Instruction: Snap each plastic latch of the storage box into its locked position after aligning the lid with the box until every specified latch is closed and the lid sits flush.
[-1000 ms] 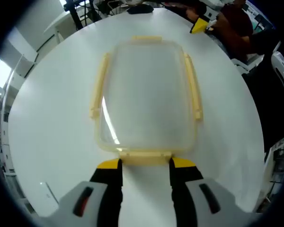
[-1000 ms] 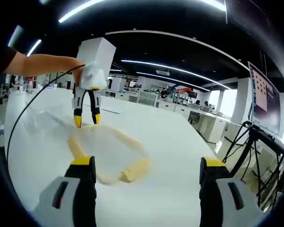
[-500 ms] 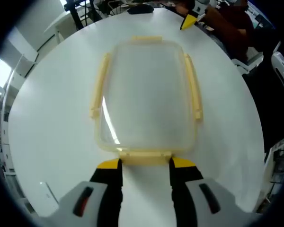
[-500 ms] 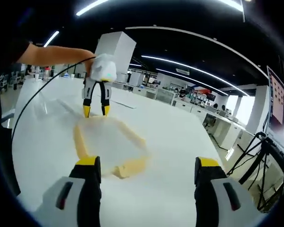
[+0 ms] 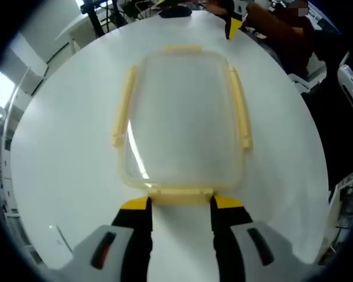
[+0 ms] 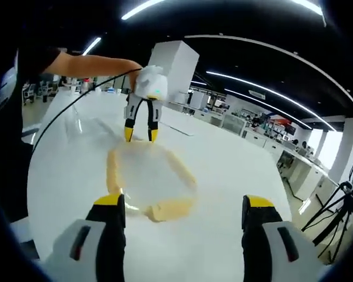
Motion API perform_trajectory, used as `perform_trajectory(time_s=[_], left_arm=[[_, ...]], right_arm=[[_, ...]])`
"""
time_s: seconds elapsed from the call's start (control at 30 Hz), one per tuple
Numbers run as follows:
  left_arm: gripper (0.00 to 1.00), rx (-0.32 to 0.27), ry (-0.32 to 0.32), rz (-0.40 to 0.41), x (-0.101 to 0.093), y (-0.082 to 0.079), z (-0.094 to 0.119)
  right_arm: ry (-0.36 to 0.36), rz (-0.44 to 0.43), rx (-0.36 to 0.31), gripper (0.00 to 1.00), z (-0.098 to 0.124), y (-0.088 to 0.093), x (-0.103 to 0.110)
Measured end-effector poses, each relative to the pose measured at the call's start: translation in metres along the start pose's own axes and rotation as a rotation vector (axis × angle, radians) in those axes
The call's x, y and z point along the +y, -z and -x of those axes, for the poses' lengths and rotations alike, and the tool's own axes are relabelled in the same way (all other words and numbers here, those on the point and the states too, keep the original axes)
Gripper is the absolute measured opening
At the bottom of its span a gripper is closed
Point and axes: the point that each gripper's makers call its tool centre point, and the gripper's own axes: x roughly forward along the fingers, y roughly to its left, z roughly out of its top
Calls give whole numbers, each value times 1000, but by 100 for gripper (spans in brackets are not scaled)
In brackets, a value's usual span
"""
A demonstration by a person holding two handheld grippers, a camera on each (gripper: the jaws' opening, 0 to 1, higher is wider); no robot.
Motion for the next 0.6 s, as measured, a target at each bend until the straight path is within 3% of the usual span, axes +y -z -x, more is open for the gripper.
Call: perform_trajectory(time_s=[0.6], left_arm=[[38, 4, 1, -1, 2, 1, 1]], right_arm=[[-199, 31, 7, 77, -7, 11, -5]])
